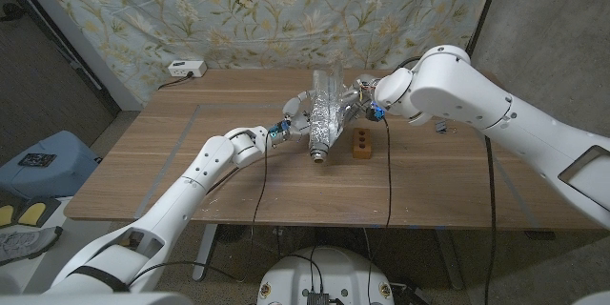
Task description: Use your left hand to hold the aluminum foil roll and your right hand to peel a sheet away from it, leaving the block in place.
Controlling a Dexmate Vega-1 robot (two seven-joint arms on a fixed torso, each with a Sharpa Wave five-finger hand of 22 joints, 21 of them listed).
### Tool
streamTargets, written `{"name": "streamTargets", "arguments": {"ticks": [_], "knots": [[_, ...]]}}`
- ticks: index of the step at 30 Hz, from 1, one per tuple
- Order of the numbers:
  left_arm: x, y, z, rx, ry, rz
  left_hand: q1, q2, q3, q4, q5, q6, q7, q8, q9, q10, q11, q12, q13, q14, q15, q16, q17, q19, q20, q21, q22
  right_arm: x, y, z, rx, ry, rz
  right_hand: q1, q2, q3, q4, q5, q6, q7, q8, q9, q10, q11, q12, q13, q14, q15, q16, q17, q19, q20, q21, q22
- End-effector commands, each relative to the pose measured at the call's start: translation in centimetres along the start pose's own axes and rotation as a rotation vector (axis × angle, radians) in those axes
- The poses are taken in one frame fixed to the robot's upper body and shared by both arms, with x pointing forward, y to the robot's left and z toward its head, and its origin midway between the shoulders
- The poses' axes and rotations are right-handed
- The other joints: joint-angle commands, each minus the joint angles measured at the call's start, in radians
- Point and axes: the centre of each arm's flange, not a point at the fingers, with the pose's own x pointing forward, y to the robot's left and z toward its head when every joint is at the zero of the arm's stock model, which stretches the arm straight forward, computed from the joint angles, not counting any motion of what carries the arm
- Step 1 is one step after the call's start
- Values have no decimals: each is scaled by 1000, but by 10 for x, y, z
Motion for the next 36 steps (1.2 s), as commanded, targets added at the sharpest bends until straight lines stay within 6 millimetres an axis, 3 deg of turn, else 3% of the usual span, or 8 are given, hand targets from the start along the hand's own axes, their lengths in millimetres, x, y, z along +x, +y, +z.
{"name": "streamTargets", "arguments": {"ticks": [1, 12, 36], "knots": [[3, -1, 1, 14, 1, -52, -10, 0, -9, 0, -7, 0, 5, -6, -3, -9, 5, -8, -4, -15, 4, -5, -2, -2, -2, -3, 1, -9, -8, -8, 25, -10, -28, 11, 1, 4, -2, -2, 11, 1, 3, 4, 11, -4, 7, 0, 17, -15, 0, 2, 7, -2, 12, 2], [6, 2, -4, -16, 18, -77, -15, 9, -16, 0, -21, 3, 18, -13, -11, -11, 7, -12, -11, -21, 5, -6, -11, -10, -2, -9, 0, -16, -13, -12, 33, -9, -35, 15, 0, 2, -1, -3, 13, 6, 0, 9, 14, -7, 11, 2, 23, -18, -6, 2, 9, -5, 22, 2], [12, 11, -10, -109, 53, -92, -17, 21, -27, -8, -44, 15, 18, -19, -23, -6, 1, -14, -22, -16, 4, -3, -28, 3, -4, -11, -2, -18, -25, -11, 31, 32, -64, 31, 1, -1, -2, -3, 17, 11, -6, 18, 16, -2, 11, 0, 35, -19, -13, 6, 9, -9, 42, 0]]}}
